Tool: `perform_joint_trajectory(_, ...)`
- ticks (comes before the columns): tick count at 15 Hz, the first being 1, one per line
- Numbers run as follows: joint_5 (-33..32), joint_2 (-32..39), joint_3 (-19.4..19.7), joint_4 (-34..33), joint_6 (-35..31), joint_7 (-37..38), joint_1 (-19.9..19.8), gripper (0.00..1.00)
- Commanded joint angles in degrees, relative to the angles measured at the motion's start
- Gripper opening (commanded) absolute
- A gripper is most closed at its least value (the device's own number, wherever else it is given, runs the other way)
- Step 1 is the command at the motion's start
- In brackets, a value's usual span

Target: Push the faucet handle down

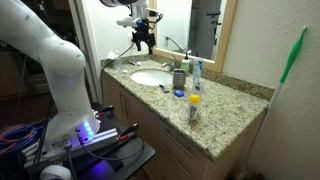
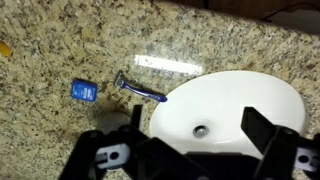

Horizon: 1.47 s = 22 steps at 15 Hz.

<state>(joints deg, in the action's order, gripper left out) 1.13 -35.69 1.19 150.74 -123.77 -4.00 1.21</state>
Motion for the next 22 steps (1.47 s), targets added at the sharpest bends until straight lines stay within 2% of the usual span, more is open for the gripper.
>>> perform_joint_trajectory(1,0.0,0.0,0.0,-0.1,0.2,0.0,0.0,1.00)
perform_joint_trajectory(3,2.7,6.2,-1.7,-3.7,-0.8,1.7,2.4,1.00)
perform_joint_trajectory(5,8.9,12.4,-2.7,-9.4,-2.0,3.6,5.7,1.00)
perform_joint_trajectory(8,13.1,20.0,-5.6,-17.3,-7.7,12.8,5.6,1.00)
perform_joint_trajectory(9,11.3,12.8,-4.9,-10.6,-6.2,9.1,5.6,1.00)
perform_joint_trajectory(10,11.4,14.9,-5.5,-12.6,-6.6,10.1,5.7,1.00)
perform_joint_trajectory(12,11.4,15.3,-5.5,-12.5,-6.6,10.0,5.7,1.00)
perform_joint_trajectory(13,6.0,16.3,-7.2,-12.1,-4.9,14.0,3.6,1.00)
perform_joint_trajectory(16,-3.8,26.9,-9.3,-16.3,-12.7,26.2,-0.5,1.00)
perform_joint_trajectory(18,-5.6,32.5,-9.4,-20.8,-17.6,34.5,-1.1,1.00)
perform_joint_trajectory(20,-2.6,37.3,-8.2,-26.4,-19.3,36.6,0.6,1.00)
perform_joint_trajectory(21,-3.9,31.9,-7.5,-20.0,-19.1,34.3,0.9,1.00)
perform_joint_trajectory(22,-3.9,33.9,-7.3,-21.9,-19.2,34.7,1.3,1.00)
